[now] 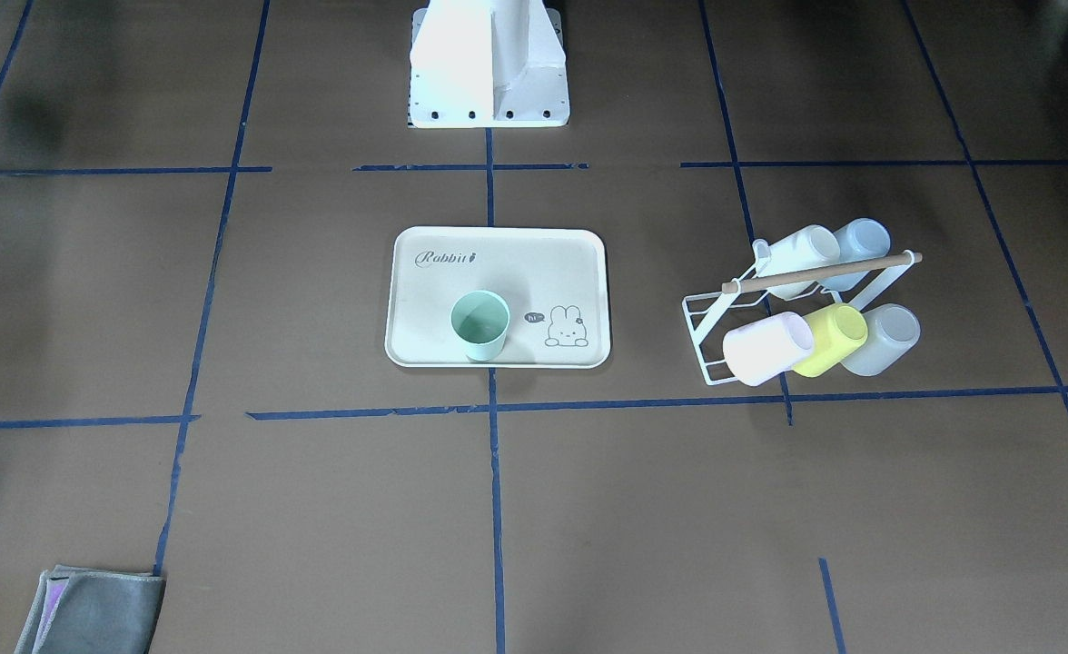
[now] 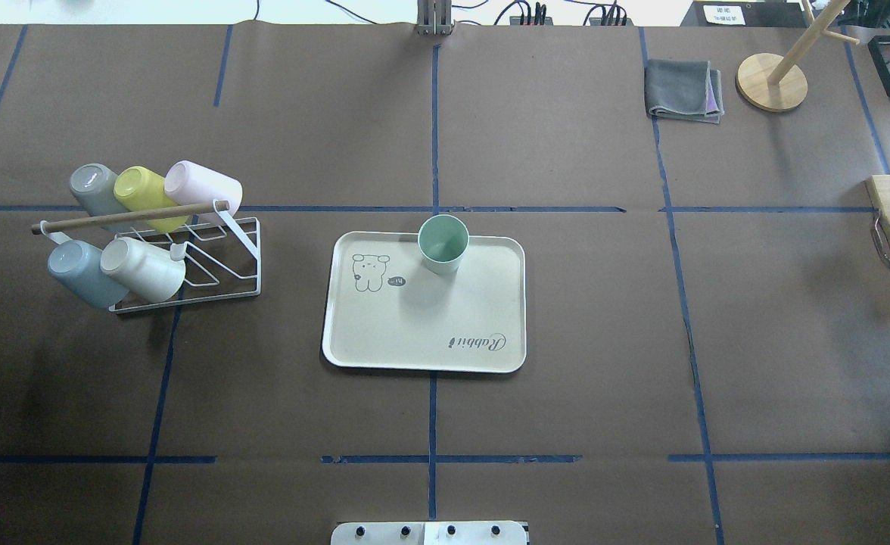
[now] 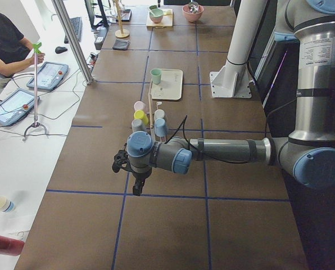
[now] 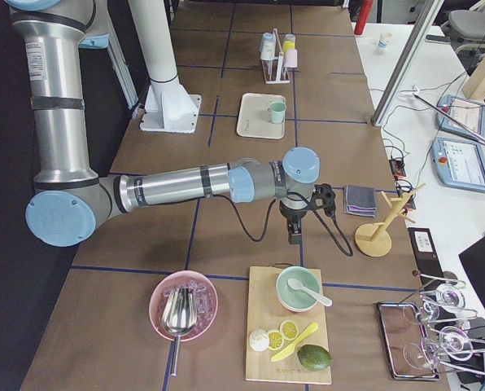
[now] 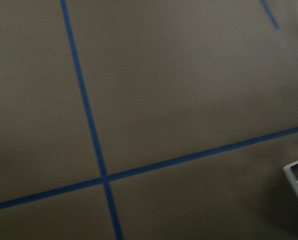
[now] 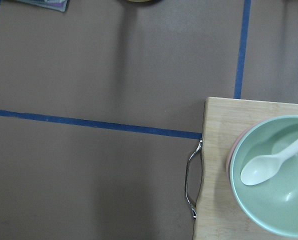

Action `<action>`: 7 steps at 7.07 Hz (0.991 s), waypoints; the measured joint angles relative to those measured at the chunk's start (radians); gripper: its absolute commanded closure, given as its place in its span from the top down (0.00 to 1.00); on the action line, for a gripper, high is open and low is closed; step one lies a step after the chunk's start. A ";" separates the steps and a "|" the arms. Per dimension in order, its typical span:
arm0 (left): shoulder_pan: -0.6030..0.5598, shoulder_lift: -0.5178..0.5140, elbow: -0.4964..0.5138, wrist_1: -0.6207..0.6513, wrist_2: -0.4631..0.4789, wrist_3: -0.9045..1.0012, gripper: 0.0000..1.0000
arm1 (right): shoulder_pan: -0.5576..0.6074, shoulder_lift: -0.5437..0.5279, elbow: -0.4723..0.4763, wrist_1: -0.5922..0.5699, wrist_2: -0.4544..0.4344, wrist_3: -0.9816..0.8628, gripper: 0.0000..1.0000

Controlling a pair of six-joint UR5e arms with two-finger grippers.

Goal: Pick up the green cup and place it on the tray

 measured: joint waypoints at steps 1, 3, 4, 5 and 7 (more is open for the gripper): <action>-0.005 -0.001 -0.002 0.068 -0.020 0.038 1.00 | 0.005 -0.003 -0.006 -0.003 0.003 0.000 1.00; -0.068 -0.004 -0.002 0.204 -0.027 0.171 1.00 | 0.037 -0.007 -0.016 -0.009 0.033 -0.002 1.00; -0.096 -0.008 -0.002 0.242 -0.026 0.200 1.00 | 0.056 -0.010 -0.024 -0.011 0.052 -0.004 1.00; -0.109 -0.011 0.000 0.258 -0.026 0.210 1.00 | 0.068 -0.017 -0.028 -0.011 0.058 -0.007 1.00; -0.114 -0.012 0.004 0.263 -0.026 0.212 1.00 | 0.081 -0.038 -0.042 -0.010 0.051 -0.013 1.00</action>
